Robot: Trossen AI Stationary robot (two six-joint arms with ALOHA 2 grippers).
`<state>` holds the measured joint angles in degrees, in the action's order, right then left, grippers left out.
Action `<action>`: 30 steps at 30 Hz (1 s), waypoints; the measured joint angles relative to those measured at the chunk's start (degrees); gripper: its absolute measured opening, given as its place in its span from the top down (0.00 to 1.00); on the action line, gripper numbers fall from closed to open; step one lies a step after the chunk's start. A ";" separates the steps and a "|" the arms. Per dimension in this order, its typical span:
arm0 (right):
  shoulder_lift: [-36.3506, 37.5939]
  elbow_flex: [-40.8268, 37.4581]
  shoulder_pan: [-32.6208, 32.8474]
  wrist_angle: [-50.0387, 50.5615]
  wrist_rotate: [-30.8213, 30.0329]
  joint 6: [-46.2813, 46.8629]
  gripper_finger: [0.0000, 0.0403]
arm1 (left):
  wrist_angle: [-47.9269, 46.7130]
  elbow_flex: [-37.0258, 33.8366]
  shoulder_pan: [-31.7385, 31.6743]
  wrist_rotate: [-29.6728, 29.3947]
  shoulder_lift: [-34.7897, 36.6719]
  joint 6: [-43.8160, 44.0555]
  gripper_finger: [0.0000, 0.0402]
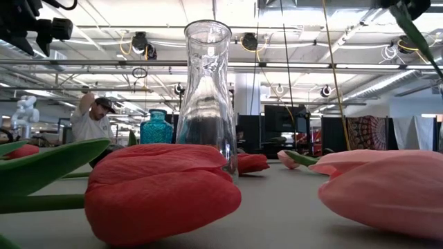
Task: Sort flowers into vase by color
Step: Put the black flower into the right transparent vase
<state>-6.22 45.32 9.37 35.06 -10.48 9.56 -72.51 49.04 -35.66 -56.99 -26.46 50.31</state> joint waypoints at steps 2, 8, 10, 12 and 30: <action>-0.97 0.00 0.00 -1.21 -2.35 -0.19 0.42 | 0.02 -0.01 0.02 0.01 0.00 0.00 0.61; -4.88 0.00 -0.02 -6.22 -8.11 -3.20 0.42 | 0.01 -0.02 0.00 0.00 0.01 0.00 0.61; -6.39 0.00 -0.02 -8.12 -10.38 -4.53 0.42 | 0.00 -0.01 0.01 0.01 0.01 0.01 0.61; -7.89 0.00 -0.02 -9.85 -12.90 -5.97 0.42 | 0.01 -0.02 0.02 0.02 0.00 0.00 0.61; -22.70 0.63 -9.39 -17.57 -19.39 -5.11 0.42 | 0.00 -0.02 0.00 0.00 0.00 0.00 0.61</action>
<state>-28.92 45.95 -0.02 17.49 -29.87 4.45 -72.51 49.02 -35.66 -56.99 -26.45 50.31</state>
